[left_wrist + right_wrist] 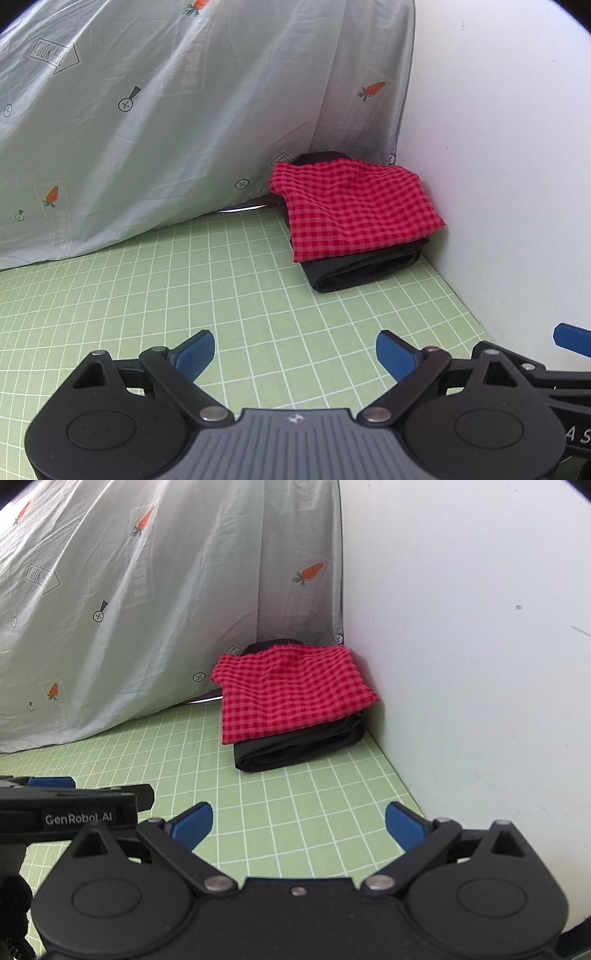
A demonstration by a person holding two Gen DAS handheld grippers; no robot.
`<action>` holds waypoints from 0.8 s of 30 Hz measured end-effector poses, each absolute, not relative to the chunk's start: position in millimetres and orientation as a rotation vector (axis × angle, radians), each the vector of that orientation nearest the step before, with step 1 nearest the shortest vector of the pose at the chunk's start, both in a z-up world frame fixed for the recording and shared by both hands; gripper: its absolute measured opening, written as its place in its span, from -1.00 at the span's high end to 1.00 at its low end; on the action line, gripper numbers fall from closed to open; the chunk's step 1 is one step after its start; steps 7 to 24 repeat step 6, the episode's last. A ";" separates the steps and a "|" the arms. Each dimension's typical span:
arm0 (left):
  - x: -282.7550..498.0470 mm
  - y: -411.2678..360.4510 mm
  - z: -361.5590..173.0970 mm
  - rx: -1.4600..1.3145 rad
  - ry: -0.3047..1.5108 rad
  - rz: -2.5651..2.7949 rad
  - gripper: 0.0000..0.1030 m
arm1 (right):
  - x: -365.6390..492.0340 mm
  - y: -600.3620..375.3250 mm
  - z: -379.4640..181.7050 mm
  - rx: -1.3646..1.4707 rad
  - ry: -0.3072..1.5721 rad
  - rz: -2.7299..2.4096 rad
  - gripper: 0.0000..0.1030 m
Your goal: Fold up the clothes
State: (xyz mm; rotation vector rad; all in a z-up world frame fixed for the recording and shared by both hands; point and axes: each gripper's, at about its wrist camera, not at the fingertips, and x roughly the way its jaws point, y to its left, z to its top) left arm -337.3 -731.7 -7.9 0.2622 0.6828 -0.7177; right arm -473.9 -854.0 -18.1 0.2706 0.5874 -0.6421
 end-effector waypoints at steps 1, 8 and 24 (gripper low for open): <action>-340.8 -730.9 -6.9 0.267 0.677 -0.718 -0.83 | -476.6 -853.0 -17.6 0.269 0.585 -0.645 -0.96; -351.1 -727.6 -3.9 0.273 0.669 -0.720 -0.83 | -486.4 -848.1 -15.6 0.267 0.578 -0.651 -0.96; -351.1 -727.6 -3.9 0.273 0.669 -0.720 -0.83 | -486.4 -848.1 -15.6 0.267 0.578 -0.651 -0.96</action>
